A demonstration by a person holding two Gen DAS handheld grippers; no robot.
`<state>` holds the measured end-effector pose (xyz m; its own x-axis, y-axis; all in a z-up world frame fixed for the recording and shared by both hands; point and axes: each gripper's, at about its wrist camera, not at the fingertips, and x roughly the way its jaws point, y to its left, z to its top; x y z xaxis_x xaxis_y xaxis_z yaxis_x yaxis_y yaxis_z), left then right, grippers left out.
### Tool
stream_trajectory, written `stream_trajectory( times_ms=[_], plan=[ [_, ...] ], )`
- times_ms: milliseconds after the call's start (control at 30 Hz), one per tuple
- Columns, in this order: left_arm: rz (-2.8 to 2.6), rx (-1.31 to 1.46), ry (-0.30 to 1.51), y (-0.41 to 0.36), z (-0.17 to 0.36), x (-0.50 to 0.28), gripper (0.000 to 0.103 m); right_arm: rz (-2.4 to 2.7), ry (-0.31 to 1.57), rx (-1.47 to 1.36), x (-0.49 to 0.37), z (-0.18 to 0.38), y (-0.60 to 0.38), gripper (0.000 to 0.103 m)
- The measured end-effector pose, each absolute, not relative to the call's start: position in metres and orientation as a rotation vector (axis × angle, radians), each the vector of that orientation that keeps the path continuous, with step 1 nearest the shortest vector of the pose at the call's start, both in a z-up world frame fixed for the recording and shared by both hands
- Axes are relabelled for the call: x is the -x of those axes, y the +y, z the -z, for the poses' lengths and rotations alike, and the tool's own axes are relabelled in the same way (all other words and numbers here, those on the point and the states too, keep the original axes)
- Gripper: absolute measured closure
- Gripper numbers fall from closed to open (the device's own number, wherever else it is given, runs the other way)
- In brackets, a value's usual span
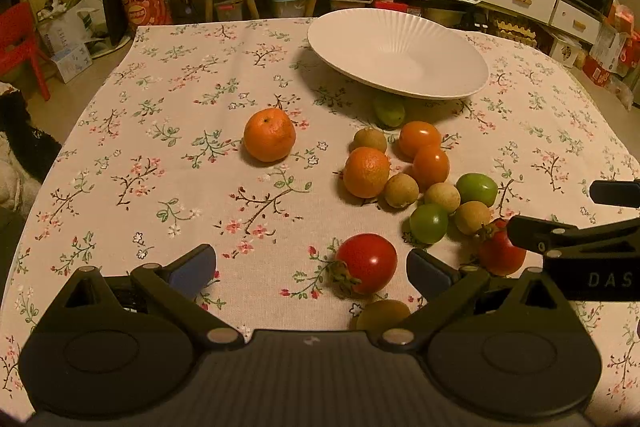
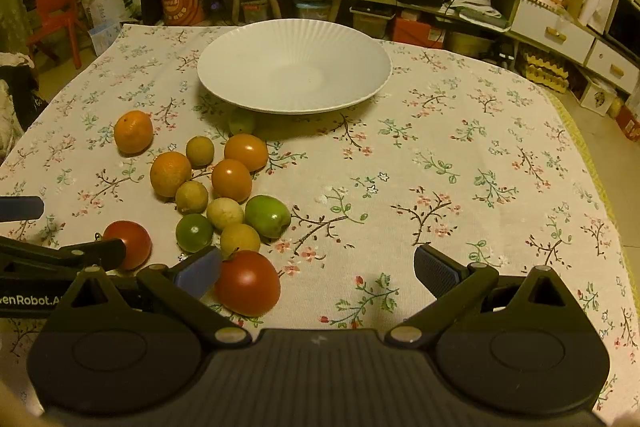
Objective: Organize fruits
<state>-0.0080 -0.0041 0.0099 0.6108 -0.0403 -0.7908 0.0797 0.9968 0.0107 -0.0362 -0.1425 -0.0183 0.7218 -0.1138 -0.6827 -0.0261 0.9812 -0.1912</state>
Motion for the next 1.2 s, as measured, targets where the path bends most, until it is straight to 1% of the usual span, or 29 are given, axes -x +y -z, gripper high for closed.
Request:
stream_trajectory(
  times_ms=[1200],
  plan=[
    [0.066,-0.037,0.892,-0.0029,-0.0161,0.0063,0.003,0.045,0.720,0.183,0.0378,0.0140,-0.1402,0.000]
  ],
)
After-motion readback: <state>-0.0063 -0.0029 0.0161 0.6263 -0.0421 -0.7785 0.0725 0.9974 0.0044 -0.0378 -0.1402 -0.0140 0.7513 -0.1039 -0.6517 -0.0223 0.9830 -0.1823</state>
